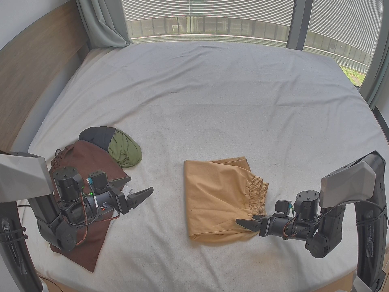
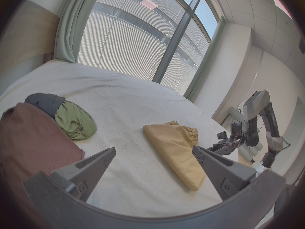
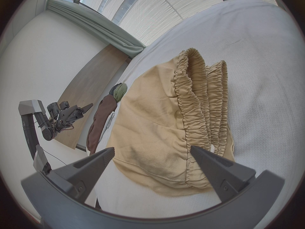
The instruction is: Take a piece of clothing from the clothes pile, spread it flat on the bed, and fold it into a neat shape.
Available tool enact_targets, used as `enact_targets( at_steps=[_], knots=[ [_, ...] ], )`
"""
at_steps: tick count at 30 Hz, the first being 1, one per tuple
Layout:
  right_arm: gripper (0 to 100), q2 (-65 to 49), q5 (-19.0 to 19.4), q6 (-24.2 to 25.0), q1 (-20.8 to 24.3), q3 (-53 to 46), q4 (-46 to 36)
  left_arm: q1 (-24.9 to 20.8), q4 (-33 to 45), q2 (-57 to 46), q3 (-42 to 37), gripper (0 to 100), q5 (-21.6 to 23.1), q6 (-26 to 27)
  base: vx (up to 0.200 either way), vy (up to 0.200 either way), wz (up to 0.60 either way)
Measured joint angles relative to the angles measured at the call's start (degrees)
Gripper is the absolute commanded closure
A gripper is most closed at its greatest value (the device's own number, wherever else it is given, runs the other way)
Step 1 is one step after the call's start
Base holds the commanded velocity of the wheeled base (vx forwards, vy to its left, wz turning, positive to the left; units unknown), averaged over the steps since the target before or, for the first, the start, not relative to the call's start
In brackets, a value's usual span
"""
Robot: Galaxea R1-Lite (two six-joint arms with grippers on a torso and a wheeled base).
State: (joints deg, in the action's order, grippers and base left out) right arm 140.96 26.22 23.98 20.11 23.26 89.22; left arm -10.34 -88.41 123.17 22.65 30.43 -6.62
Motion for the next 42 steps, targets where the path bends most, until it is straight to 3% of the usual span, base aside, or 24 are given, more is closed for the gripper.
enact_targets(
  at_steps=[7,13,27,42],
  knots=[
    [0,-2.8,-0.1,0.1,0.4,-1.6,-1.1,1.7,-0.1,-0.2,-1.1,0,0.8,8.4,0.000,0.000,0.00],
    [0,-6.7,-0.1,0.2,0.4,-3.2,-1.7,3.4,0.0,-0.9,-1.7,0,6.0,14.8,0.000,0.000,0.00],
    [0,-10.4,-0.1,-2.9,-3.3,-3.9,-1.1,6.0,0.0,-3.0,-1.7,0,8.1,15.7,0.000,0.000,0.00],
    [0,-4.6,-0.1,-4.2,-6.5,-2.8,-0.9,5.7,0.0,-3.1,-2.1,0,8.9,15.7,0.000,0.000,0.00]
  ],
)
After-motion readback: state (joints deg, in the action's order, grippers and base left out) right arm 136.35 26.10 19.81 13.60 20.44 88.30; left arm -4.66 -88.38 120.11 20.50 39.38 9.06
